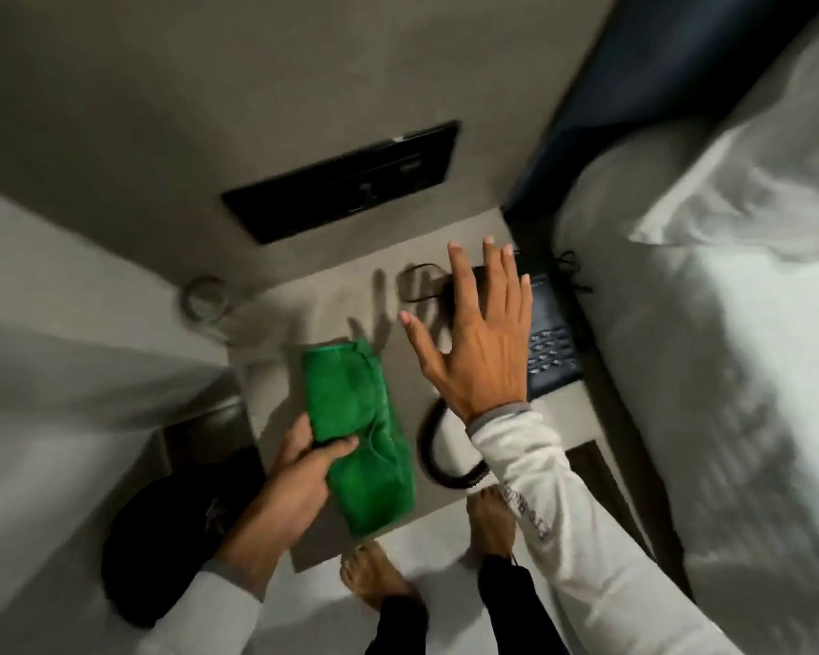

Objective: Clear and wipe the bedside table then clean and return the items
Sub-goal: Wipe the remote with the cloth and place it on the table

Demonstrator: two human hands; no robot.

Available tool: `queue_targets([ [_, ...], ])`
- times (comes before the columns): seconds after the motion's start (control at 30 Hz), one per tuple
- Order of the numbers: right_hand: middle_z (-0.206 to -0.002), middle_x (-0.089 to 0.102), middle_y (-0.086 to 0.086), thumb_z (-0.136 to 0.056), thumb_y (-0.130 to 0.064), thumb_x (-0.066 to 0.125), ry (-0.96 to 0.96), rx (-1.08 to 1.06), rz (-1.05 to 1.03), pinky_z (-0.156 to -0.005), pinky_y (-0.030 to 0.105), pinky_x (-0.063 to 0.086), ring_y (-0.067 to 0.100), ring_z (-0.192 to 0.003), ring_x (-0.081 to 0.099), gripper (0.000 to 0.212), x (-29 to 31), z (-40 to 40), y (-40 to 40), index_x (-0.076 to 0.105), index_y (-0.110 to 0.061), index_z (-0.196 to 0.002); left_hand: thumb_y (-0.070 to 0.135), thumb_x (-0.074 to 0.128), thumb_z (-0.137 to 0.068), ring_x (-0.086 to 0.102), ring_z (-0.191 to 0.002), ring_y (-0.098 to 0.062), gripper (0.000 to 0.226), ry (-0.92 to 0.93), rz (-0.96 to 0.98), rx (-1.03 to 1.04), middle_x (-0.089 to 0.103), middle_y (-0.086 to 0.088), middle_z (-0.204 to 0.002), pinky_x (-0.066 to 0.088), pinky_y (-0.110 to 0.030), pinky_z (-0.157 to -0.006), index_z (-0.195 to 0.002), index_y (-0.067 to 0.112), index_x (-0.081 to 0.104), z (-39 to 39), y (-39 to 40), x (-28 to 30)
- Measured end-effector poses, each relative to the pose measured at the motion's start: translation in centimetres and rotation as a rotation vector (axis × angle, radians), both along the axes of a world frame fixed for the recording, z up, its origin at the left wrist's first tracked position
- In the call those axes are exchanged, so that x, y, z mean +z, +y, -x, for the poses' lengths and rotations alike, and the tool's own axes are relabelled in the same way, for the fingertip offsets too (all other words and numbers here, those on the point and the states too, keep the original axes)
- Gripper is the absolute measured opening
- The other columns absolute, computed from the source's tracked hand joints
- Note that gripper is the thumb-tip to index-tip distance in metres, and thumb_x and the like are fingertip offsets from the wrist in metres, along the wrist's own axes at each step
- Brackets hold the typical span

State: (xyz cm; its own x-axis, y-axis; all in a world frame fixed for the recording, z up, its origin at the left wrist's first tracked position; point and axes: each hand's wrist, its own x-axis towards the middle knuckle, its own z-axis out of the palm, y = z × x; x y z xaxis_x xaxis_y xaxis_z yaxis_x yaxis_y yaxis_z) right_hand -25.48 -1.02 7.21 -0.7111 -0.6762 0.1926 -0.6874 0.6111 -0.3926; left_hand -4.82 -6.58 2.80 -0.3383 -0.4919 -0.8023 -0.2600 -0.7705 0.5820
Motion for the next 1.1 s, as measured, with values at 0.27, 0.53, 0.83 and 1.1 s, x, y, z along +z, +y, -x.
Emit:
queue_targets([
  [0.27,-0.164,0.019,0.023,-0.094,-0.062,0.046,0.177,-0.418,-0.034,-0.12,0.061,0.016,0.038,-0.154,0.013,0.076,6.5,9.2,14.0,0.031,-0.019,-0.156,-0.013,0.057,-0.086,0.071,-0.101,-0.029,0.045,0.147,0.028,-0.294,0.072,-0.012,-0.118,0.063,-0.04,-0.075,-0.123,0.012,0.062,13.7,4.1,7.3],
  [0.53,-0.164,0.021,0.022,-0.101,-0.051,0.042,0.167,-0.927,-0.024,-0.12,0.061,0.018,0.038,-0.154,0.015,0.065,6.9,15.7,30.7,0.031,-0.018,-0.156,-0.009,0.064,-0.068,0.075,-0.09,-0.015,0.049,0.366,0.038,-0.758,0.08,-0.001,-0.098,0.063,-0.028,-0.076,-0.111,0.016,0.066,27.8,16.8,13.0],
  [0.83,-0.166,0.01,0.022,-0.094,-0.031,0.048,-0.004,-1.398,-0.165,-0.124,0.055,0.012,0.036,-0.155,0.008,0.07,5.3,16.9,45.0,0.02,-0.028,-0.158,-0.009,0.06,-0.073,0.073,-0.101,-0.024,0.051,0.449,0.004,-1.135,0.076,-0.006,-0.11,0.062,-0.035,-0.084,-0.121,0.01,0.061,38.2,29.1,14.5],
  [1.1,-0.149,0.042,0.011,-0.091,-0.007,0.054,-0.173,-1.341,0.025,-0.097,0.046,0.044,0.034,-0.126,0.046,0.058,5.5,17.1,45.6,0.044,-0.023,-0.146,-0.018,0.052,-0.085,0.073,-0.102,-0.024,0.05,0.424,-0.029,-1.222,0.075,-0.007,-0.112,0.062,-0.034,-0.082,-0.128,0.008,0.059,39.3,30.6,13.9],
])
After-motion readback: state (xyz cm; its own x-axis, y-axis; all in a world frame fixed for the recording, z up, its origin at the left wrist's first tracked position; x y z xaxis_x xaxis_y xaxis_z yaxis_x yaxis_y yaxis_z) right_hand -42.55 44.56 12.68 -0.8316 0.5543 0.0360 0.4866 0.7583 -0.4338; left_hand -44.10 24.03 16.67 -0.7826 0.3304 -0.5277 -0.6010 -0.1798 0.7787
